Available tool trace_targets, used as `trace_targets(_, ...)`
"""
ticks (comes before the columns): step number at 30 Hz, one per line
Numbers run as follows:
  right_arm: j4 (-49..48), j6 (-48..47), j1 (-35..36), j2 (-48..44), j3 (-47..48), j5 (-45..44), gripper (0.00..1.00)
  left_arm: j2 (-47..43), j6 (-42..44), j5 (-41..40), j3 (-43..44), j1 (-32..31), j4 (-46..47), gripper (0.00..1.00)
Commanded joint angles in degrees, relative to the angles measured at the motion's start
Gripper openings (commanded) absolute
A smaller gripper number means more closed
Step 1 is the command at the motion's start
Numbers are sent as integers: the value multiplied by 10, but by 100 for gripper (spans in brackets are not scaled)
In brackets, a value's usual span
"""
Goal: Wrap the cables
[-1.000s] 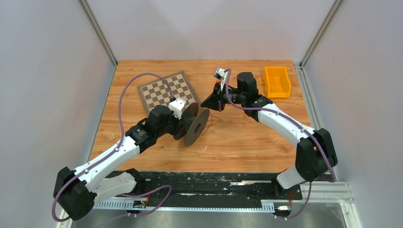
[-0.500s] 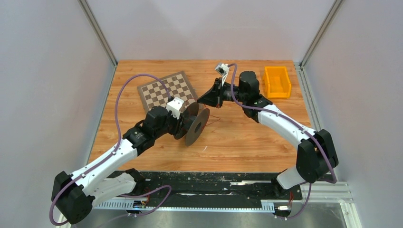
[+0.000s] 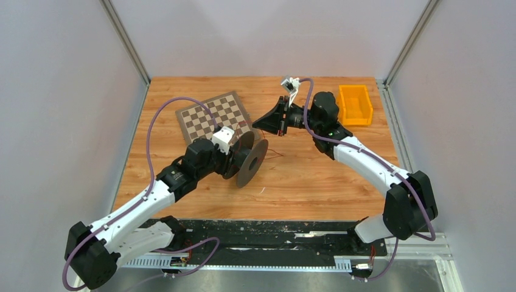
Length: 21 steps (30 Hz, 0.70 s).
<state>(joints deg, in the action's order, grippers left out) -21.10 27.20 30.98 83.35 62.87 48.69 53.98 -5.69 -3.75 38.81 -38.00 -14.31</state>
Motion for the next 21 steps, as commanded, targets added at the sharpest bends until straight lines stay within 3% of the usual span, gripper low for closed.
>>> trace_targets(1, -35, 20, 0, -22, -7, -9, 0, -14, 6, -10, -1, 0, 21, 47)
trace_targets(10, -38, 25, -28, -26, -34, -26, 0, -24, 5, -16, -9, 0, 18, 36)
trace_targets(21, -57, 38, -71, -30, -64, -25, 0, -26, 6, -17, -11, 0, 16, 35)
